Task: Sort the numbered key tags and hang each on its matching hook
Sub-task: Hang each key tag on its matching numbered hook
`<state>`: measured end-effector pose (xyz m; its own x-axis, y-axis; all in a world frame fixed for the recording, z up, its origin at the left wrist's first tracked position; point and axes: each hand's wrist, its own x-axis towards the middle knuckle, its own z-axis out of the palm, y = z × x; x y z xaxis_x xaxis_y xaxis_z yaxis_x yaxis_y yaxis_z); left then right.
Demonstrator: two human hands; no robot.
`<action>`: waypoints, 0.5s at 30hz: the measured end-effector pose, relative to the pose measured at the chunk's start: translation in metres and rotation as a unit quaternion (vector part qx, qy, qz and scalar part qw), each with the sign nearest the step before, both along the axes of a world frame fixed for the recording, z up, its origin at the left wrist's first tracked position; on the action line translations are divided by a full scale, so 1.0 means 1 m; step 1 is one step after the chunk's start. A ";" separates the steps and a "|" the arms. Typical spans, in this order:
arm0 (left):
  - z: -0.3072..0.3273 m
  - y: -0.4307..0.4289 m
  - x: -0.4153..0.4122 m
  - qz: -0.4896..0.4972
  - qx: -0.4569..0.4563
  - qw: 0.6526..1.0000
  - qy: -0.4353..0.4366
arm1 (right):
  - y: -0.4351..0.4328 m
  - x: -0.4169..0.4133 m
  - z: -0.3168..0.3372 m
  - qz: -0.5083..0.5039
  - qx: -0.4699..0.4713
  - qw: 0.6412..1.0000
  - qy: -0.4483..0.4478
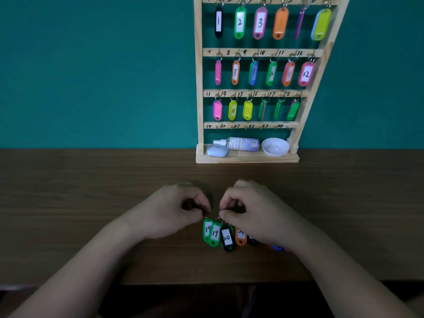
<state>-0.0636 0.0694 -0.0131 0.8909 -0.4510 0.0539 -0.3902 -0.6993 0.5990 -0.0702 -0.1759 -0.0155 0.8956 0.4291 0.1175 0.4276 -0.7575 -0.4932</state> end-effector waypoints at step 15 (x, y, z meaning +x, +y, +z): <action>-0.015 0.002 0.003 0.002 -0.027 0.999 -0.044 | 0.013 0.006 0.006 0.004 -0.050 0.997 0.059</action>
